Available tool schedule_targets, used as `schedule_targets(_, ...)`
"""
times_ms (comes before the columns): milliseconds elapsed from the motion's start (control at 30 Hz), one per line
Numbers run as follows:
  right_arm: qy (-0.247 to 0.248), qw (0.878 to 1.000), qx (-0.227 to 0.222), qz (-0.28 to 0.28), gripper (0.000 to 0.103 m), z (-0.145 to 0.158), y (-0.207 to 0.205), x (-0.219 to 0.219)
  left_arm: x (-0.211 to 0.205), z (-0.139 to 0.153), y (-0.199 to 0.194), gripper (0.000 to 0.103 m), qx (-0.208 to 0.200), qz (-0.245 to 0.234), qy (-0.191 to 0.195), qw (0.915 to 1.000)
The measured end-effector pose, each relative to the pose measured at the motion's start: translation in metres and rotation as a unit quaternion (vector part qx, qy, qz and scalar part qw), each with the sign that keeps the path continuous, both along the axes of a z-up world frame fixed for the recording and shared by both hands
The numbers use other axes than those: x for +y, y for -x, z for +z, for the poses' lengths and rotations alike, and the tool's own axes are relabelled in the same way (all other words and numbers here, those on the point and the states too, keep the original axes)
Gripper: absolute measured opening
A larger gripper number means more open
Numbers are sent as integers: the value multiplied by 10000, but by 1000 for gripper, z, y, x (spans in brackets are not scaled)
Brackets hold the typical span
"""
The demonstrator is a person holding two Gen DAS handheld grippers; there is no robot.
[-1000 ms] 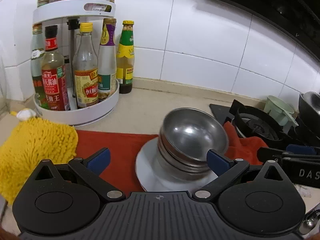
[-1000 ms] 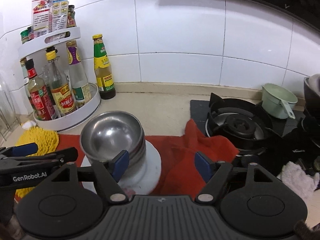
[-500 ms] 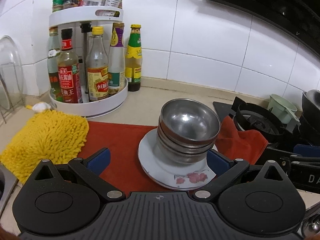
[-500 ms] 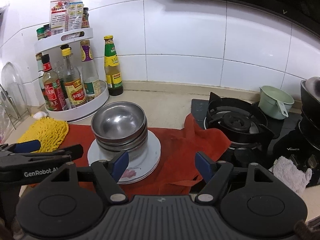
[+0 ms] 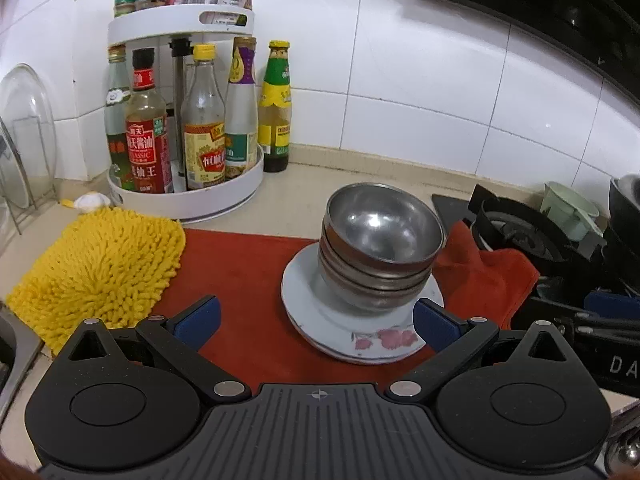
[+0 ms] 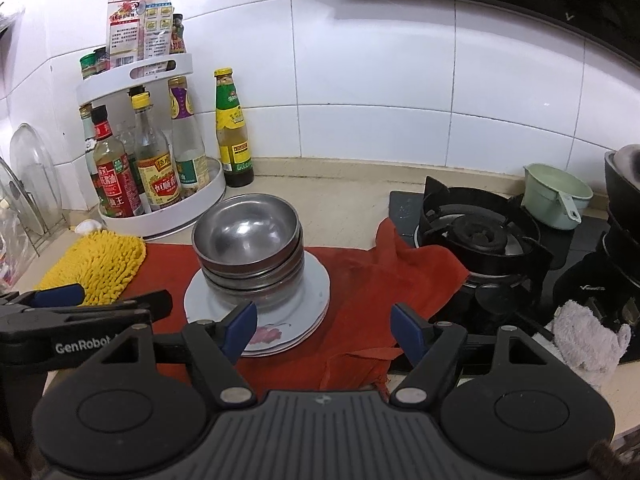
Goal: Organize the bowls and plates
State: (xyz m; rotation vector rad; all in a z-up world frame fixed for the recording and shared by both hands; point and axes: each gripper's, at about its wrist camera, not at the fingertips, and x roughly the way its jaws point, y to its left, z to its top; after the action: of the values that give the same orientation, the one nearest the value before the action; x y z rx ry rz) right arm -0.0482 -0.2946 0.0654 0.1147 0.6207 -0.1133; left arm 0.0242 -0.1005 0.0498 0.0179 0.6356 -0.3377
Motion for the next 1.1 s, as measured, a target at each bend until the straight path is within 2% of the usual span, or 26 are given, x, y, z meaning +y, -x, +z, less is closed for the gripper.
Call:
schedule_targets(467, -45, 10000, -60, 7, 69, -1, 2, 2, -1, -2, 7, 103, 42, 49, -81, 9999)
schedule_targets(1100, -58, 9999, 135, 10, 72, -12, 4, 0, -3, -4, 16, 103, 138, 185, -248, 9994)
